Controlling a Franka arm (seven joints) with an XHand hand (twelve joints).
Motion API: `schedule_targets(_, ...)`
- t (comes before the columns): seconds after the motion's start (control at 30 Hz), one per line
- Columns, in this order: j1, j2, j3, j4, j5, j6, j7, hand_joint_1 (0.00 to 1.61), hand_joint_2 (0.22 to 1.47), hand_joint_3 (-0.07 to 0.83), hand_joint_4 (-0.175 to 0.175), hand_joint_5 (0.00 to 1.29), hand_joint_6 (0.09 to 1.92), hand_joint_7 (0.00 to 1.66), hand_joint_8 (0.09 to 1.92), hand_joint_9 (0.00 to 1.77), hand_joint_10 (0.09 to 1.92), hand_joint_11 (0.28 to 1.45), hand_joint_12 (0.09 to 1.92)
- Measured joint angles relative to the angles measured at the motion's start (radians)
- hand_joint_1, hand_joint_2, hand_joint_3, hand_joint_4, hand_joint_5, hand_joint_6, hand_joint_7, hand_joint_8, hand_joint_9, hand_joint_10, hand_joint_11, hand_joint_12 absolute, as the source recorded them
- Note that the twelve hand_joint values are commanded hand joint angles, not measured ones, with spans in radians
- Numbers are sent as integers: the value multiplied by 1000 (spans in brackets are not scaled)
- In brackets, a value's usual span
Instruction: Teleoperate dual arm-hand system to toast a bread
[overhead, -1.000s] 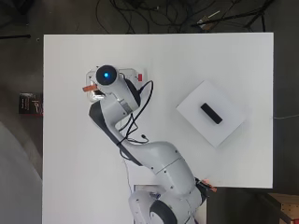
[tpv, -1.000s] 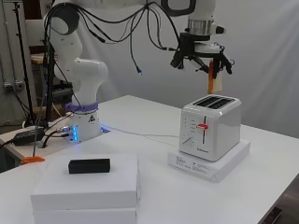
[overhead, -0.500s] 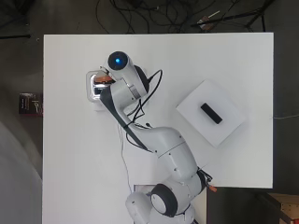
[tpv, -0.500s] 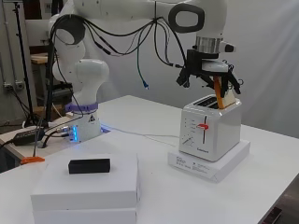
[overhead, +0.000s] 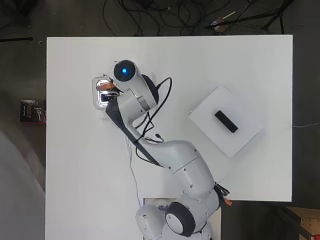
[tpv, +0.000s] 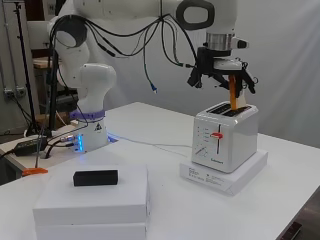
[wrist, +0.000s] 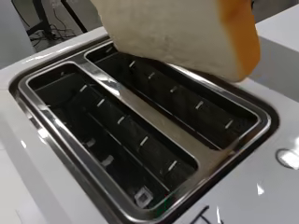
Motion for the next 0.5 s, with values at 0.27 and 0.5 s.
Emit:
schedule_targets(0.27, -27, -14, -10, -51, 5, 4, -13, 610, 1204, -9, 66, 436, 980, 976, 87, 1124, 87, 626, 315)
schedule_targets(0.5, 102, -48, -86, 94, 83, -174, 32, 54, 1051, 3, -122, 53, 87, 158, 87, 338, 87, 418, 87)
